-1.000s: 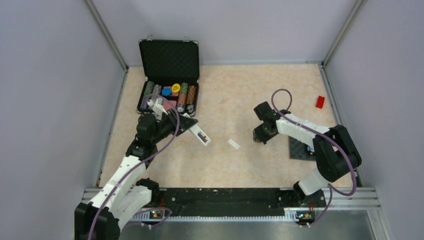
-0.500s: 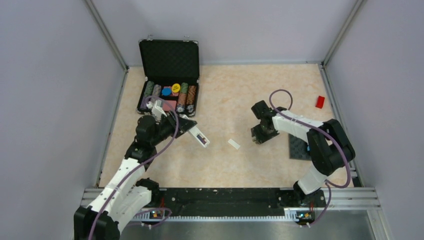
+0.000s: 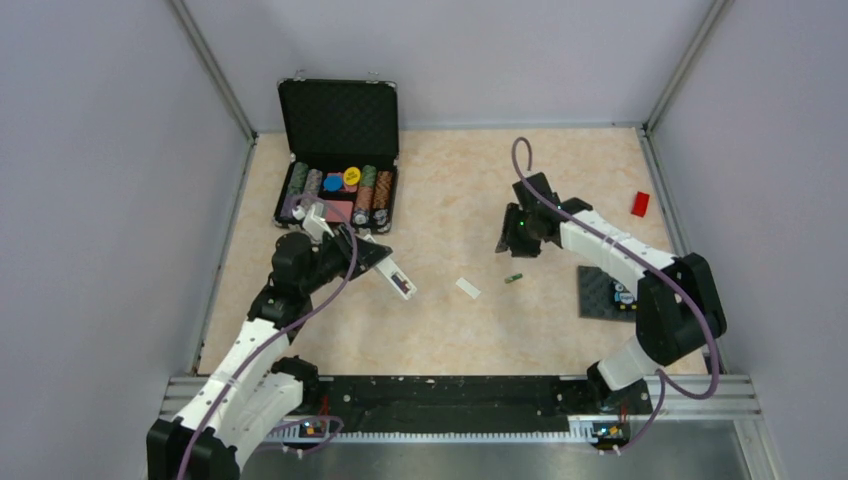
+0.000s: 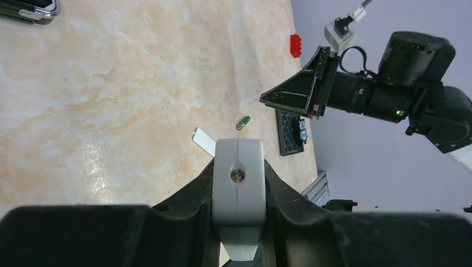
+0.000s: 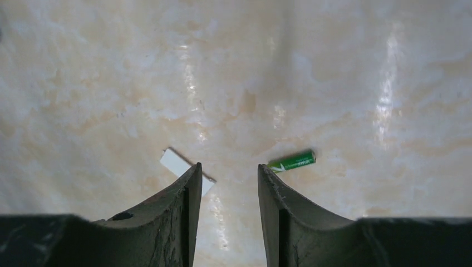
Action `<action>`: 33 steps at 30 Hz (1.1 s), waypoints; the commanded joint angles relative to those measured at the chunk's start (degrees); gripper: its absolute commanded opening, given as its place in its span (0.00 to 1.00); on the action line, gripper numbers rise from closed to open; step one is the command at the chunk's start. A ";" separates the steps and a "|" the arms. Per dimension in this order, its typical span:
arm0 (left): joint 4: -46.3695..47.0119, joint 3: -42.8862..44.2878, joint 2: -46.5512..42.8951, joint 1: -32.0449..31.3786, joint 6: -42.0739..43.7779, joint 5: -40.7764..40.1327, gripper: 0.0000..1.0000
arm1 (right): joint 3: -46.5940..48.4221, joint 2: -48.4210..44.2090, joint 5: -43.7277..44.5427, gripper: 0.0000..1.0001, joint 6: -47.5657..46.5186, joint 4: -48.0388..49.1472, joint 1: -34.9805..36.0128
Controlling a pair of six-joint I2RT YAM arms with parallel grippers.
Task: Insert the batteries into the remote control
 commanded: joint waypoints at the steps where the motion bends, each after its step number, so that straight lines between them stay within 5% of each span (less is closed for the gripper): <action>1: -0.31 2.90 -1.74 0.33 2.57 -1.63 0.00 | 7.36 4.81 -11.12 0.41 -31.15 -4.06 -0.35; 8: -0.50 3.60 -0.73 0.41 2.86 -1.62 0.00 | 6.09 6.36 2.39 0.43 -49.20 -6.58 5.87; 15: -0.95 5.03 0.53 0.42 3.11 -1.75 0.00 | -1.68 0.50 -0.56 0.47 -62.00 -1.03 6.06; 33: -0.88 6.12 1.99 0.50 3.95 -3.36 0.00 | -1.31 7.91 2.67 0.49 -68.51 3.06 6.55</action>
